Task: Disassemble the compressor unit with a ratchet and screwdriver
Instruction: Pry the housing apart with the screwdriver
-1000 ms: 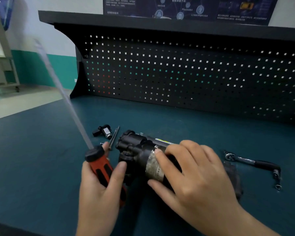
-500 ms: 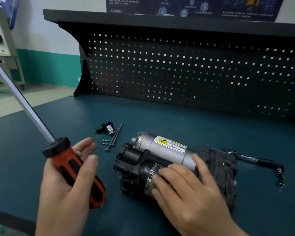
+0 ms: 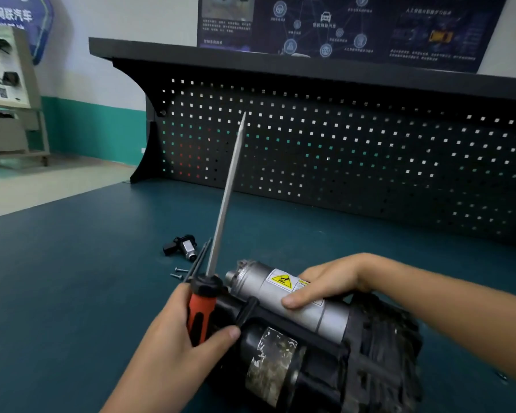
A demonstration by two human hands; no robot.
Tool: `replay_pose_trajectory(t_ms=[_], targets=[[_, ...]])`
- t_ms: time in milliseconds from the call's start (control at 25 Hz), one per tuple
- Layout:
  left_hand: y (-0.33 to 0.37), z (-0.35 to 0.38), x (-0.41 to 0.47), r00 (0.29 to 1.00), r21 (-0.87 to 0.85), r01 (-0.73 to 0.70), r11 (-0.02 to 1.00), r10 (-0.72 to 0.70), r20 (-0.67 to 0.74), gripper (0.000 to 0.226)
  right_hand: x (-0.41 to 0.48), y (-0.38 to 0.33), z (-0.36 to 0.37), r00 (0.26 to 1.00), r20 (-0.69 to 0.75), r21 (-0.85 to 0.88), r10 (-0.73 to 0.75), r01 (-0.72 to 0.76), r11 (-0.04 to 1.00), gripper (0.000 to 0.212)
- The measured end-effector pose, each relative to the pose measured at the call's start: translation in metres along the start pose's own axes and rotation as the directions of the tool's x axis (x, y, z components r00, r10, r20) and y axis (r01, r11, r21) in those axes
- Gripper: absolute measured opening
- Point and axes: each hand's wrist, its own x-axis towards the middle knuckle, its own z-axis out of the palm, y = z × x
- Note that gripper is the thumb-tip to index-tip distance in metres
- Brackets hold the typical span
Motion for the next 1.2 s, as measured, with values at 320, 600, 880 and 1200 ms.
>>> replay_pose_trajectory(t_ms=[320,600,880,1200], targets=[[-0.012,0.015,0.005,1.0,0.037,0.004,0.999,-0.004,-0.016,0.038,0.005,0.0,-0.004,0.994,-0.097,-0.044,-0.054,0.05,0.998,0.041],[-0.016,0.056,0.05,0.986,0.058,-0.163,0.985,0.161,0.031,0.041,-0.006,0.013,-0.033,0.924,-0.376,-0.026,0.065,-0.081,0.996,0.047],[-0.038,0.057,0.059,0.981,-0.027,-0.189,0.982,0.191,0.048,0.045,-0.024,0.008,-0.012,0.722,-0.691,-0.217,0.037,-0.256,0.942,0.073],[-0.023,0.01,0.068,0.958,-0.098,-0.178,0.979,0.195,0.209,0.064,-0.046,-0.04,0.036,0.517,-0.835,-0.44,-0.19,-0.417,0.795,0.064]])
